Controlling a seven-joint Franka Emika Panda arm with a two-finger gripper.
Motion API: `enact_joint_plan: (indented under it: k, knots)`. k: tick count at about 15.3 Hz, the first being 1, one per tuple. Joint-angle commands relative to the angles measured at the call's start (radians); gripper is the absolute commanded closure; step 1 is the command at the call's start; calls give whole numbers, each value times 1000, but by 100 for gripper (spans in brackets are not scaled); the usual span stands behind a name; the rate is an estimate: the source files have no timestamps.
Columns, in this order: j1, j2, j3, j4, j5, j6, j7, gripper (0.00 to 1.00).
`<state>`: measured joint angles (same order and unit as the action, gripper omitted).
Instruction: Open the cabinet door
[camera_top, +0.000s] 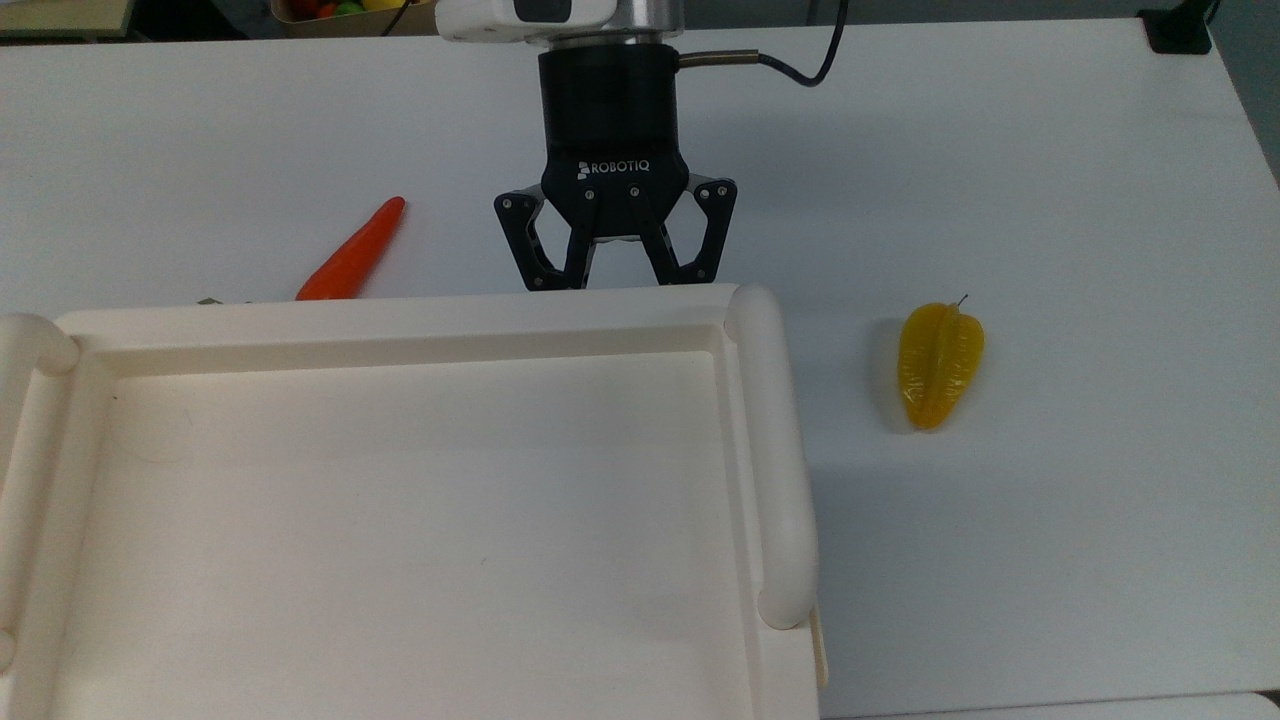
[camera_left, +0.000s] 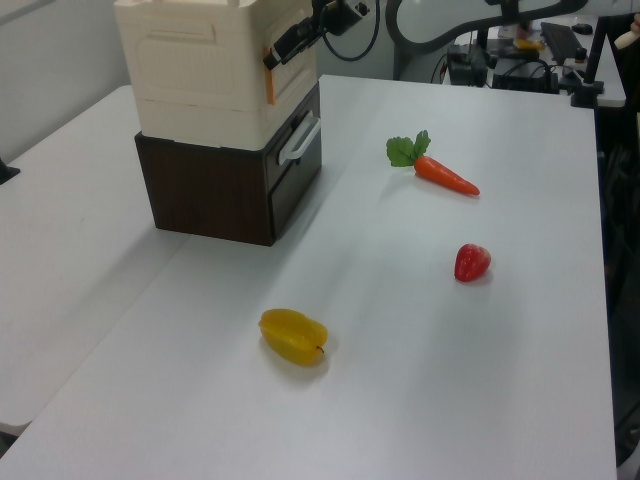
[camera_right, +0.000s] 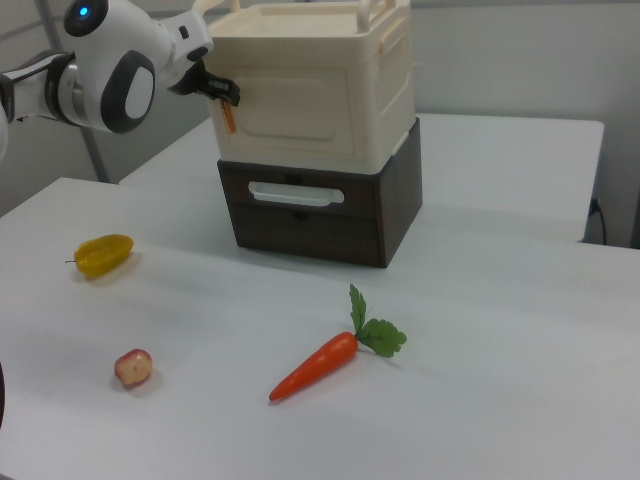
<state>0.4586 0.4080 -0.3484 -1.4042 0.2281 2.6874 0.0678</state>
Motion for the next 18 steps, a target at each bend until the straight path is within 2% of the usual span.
enact_joint_plan:
  k: [1, 4, 8, 13, 18]
  knots:
    - [9, 12, -11, 13, -3, 19, 29, 81]
    - [11, 12, -9, 8, -3, 19, 29, 94]
    - [11, 12, -9, 4, -4, 14, 29, 100]
    - [12, -8, -9, -35, -1, -23, 29, 100]
    - [2, -61, -9, -39, 7, -205, 29, 100]
